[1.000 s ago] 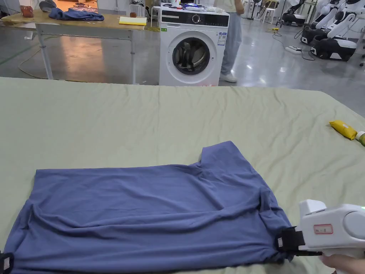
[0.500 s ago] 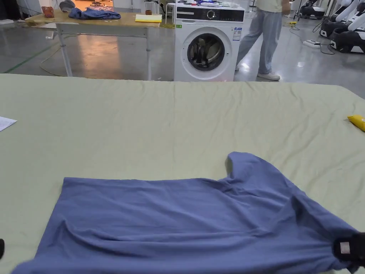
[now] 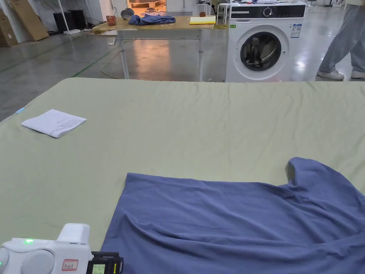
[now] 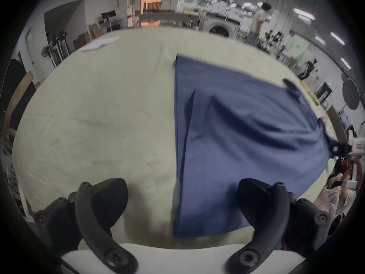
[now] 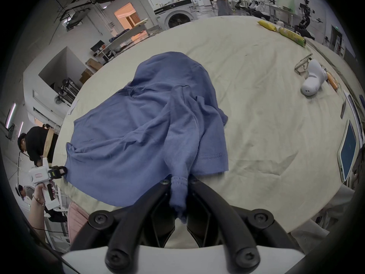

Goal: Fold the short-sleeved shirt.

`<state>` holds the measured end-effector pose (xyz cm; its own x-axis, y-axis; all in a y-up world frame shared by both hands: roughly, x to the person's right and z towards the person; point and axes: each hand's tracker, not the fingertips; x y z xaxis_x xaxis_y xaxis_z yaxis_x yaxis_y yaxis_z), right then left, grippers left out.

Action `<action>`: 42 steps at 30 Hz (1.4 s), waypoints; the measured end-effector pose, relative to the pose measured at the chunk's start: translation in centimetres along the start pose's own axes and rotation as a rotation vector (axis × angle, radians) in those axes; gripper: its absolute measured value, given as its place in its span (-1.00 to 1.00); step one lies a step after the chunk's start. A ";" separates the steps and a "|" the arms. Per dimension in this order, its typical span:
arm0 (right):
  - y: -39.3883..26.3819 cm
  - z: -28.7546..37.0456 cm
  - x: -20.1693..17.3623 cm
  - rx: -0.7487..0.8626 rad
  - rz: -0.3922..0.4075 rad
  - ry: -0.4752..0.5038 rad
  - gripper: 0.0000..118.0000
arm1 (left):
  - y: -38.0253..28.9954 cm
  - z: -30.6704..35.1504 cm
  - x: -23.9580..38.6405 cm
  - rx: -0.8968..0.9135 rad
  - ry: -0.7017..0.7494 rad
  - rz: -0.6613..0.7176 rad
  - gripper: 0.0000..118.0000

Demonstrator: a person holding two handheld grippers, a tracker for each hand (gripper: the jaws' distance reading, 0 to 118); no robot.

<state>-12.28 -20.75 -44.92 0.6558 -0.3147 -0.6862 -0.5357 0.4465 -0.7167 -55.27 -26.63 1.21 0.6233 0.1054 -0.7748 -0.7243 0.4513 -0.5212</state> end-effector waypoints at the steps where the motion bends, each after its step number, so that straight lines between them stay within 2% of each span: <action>1: 0.0 -0.2 -0.1 -0.004 0.002 0.002 -0.91 | -0.5 -0.3 0.5 0.021 0.019 -0.039 0.66; 2: 0.0 -0.5 0.3 -0.008 0.003 0.001 -0.91 | -0.7 -0.1 1.2 0.061 0.047 -0.111 0.63; 3: 0.0 -0.7 0.3 -0.011 0.002 0.000 -0.91 | -0.8 0.2 1.6 0.054 0.050 -0.125 0.49; 5: -0.1 -1.0 0.3 -0.015 -0.002 0.001 -0.91 | -1.3 1.8 2.7 0.080 0.043 -0.128 -0.32; 6: -0.1 -1.1 0.5 -0.017 -0.003 0.003 -0.91 | -1.5 2.4 3.1 0.106 0.019 -0.157 -0.85; 7: -0.1 -1.2 0.5 -0.019 -0.001 0.003 -0.91 | -1.8 2.7 3.5 0.128 -0.014 -0.172 -1.00; 9: 0.0 -1.3 0.4 -0.020 0.002 0.004 -0.91 | -2.0 3.0 4.1 0.100 -0.102 -0.119 -1.00; 12: 0.1 -0.9 0.2 -0.004 0.011 0.004 -0.91 | -1.4 2.9 3.8 0.123 -0.063 -0.136 -1.00; 14: 0.2 0.2 -0.1 0.015 0.028 -0.009 -0.91 | -0.8 3.9 2.7 0.146 -0.055 -0.088 -1.00; 20: -0.1 3.9 0.8 0.042 0.045 -0.027 -0.91 | -0.9 8.7 1.1 0.150 -0.111 -0.061 -1.00; 23: -1.1 5.2 1.2 0.028 0.025 -0.013 -0.91 | -1.8 10.5 1.0 0.136 -0.105 -0.088 -1.00; 26: -2.7 4.9 1.5 -0.017 0.027 -0.020 -0.91 | -3.0 10.8 0.6 0.098 -0.115 -0.074 -1.00; 30: -4.9 1.7 2.5 -0.071 -0.003 -0.034 -0.90 | -5.0 7.8 0.1 0.049 -0.123 -0.045 -1.00; 31: -5.3 0.6 2.8 -0.076 -0.004 -0.038 -0.84 | -5.3 7.1 0.1 0.040 -0.132 -0.034 -0.89; 32: -5.5 -0.1 3.1 -0.072 -0.005 -0.038 -0.62 | -5.4 6.2 -0.2 0.038 -0.139 -0.025 -0.72; 33: -5.6 -0.4 3.2 -0.056 -0.006 -0.056 -0.33 | -5.5 6.1 -0.2 0.046 -0.127 -0.026 -0.46; 34: -5.5 -0.3 3.2 -0.015 -0.009 -0.072 0.00 | -5.4 6.7 0.0 0.078 -0.088 -0.029 -0.07; 35: -5.2 0.4 2.9 0.018 -0.008 -0.068 0.30 | -5.2 7.6 0.2 0.121 -0.073 -0.036 0.17; 37: -4.4 2.2 2.0 0.071 0.012 -0.088 0.82 | -4.6 9.9 0.7 0.202 -0.044 -0.051 0.25; 42: -2.8 7.6 -2.9 0.349 0.110 -0.055 0.87 | -2.7 16.6 3.8 0.565 -0.148 -0.039 0.25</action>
<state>-8.68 -14.76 -39.95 0.6370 -0.2075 -0.7424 -0.3972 0.7370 -0.5469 -46.07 -12.76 5.60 0.7102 0.1837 -0.6796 -0.4560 0.8555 -0.2453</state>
